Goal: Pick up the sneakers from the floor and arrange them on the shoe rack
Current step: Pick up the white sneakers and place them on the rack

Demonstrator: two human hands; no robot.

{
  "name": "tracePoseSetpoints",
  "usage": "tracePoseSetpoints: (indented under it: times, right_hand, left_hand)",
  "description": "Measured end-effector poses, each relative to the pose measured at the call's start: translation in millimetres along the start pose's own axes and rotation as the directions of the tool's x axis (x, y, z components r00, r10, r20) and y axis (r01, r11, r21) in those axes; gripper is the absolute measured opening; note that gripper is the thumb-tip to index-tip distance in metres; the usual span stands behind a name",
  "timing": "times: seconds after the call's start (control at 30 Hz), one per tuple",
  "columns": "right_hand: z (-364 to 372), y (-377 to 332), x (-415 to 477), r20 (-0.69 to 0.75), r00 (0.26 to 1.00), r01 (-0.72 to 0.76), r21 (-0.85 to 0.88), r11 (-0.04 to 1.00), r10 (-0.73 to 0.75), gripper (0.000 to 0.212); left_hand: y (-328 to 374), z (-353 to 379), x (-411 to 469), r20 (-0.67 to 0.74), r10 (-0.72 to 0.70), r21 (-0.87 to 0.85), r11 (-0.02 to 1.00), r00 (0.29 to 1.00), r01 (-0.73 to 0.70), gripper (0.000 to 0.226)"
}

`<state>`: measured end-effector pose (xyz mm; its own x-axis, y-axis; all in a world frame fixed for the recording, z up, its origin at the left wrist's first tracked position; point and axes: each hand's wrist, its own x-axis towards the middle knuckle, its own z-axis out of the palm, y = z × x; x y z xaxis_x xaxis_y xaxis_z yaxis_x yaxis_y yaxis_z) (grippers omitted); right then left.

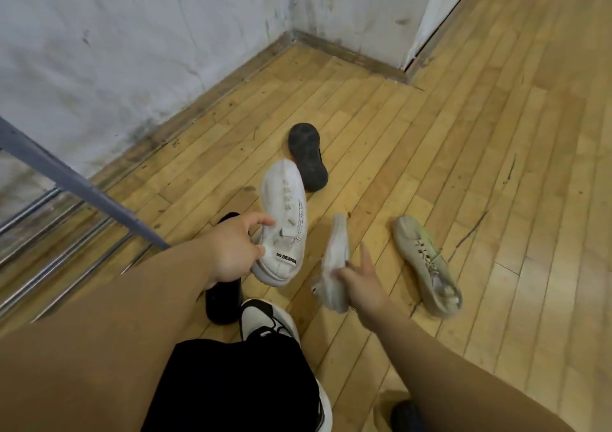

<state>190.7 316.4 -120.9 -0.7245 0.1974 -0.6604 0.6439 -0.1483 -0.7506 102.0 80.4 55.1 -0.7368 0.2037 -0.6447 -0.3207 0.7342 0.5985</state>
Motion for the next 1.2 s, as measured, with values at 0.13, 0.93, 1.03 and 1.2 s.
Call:
tracePoseSetpoints:
  times: [0.13, 0.93, 1.03, 1.2]
  right_hand:
    - [-45.7, -1.3, -6.3, -0.228, 0.968, -0.131, -0.089, 0.987, 0.107, 0.075]
    - [-17.5, -46.6, -63.9, -0.015, 0.998, 0.059, 0.173, 0.983, -0.057, 0.055]
    - [7.7, -101.3, -89.5, 0.021, 0.972, 0.224, 0.191, 0.956, -0.232, 0.059]
    - [61.3, -207.3, -154.4, 0.111, 0.832, 0.515, 0.207, 0.832, -0.543, 0.057]
  left_hand:
    - [4.5, 2.0, 3.5, -0.019, 0.009, -0.017, 1.000, 1.000, -0.010, 0.051]
    - [35.5, -19.2, -36.6, -0.081, 0.077, -0.175, 0.980, 0.994, -0.090, 0.051]
    - [55.7, -56.2, -77.3, -0.185, 0.192, -0.250, 0.939, 0.964, -0.236, 0.052]
    - [59.3, -138.8, -196.7, -0.502, 0.337, -0.203, 0.849, 0.796, -0.487, 0.048]
